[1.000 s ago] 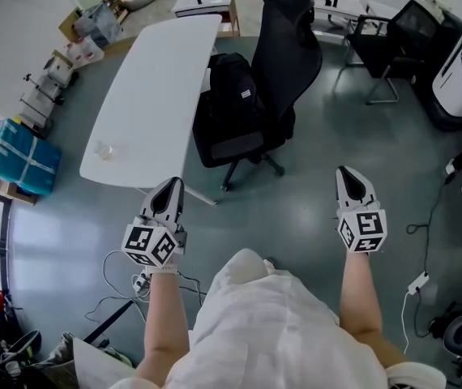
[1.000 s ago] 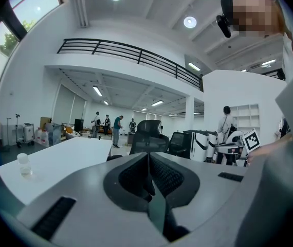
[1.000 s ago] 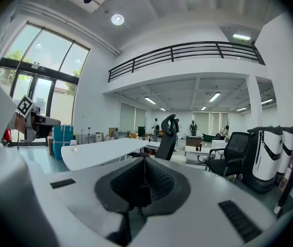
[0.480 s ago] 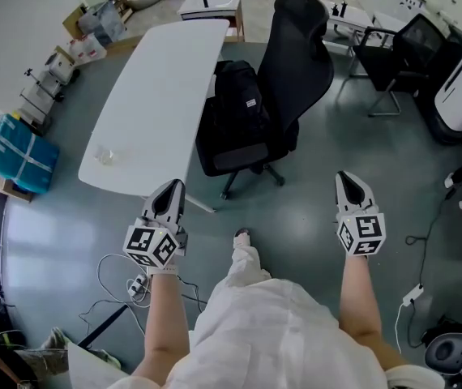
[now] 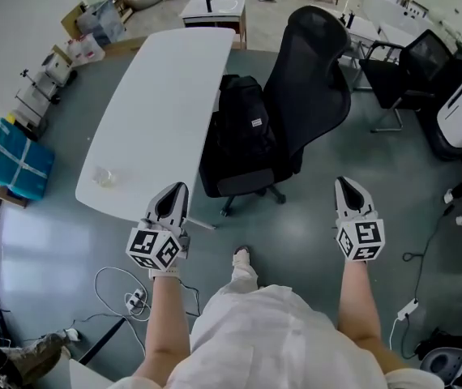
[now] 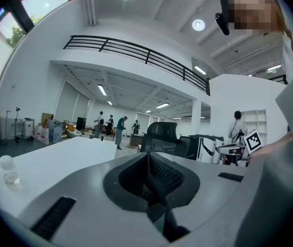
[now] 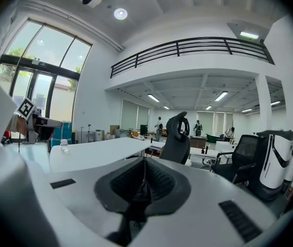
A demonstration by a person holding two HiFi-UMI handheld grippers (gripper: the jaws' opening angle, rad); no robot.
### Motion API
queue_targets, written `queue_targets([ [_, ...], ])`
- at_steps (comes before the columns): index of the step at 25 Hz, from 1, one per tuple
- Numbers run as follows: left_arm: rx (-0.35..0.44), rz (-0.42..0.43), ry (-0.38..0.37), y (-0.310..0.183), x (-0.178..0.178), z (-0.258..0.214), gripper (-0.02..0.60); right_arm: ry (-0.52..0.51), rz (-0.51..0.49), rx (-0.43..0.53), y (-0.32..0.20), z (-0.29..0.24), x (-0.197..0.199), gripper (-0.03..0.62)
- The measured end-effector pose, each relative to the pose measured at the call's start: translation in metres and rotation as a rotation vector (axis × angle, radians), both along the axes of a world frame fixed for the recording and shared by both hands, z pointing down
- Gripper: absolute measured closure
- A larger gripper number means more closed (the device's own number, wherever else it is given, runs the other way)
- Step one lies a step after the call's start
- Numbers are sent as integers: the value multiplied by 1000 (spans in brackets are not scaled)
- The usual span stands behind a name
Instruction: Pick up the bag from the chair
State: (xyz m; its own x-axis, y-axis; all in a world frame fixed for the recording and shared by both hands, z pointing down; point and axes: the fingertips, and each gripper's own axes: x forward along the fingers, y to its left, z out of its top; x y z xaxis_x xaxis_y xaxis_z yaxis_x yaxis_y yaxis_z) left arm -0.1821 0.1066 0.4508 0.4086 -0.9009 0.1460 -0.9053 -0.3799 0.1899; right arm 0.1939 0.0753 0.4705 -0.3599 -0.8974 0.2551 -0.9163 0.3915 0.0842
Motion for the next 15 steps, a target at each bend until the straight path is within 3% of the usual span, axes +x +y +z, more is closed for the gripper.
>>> queue_targets([
  [15,17,-3,33,-104,-55,-2,552,-41,26,12,-105,-19,-51,572],
])
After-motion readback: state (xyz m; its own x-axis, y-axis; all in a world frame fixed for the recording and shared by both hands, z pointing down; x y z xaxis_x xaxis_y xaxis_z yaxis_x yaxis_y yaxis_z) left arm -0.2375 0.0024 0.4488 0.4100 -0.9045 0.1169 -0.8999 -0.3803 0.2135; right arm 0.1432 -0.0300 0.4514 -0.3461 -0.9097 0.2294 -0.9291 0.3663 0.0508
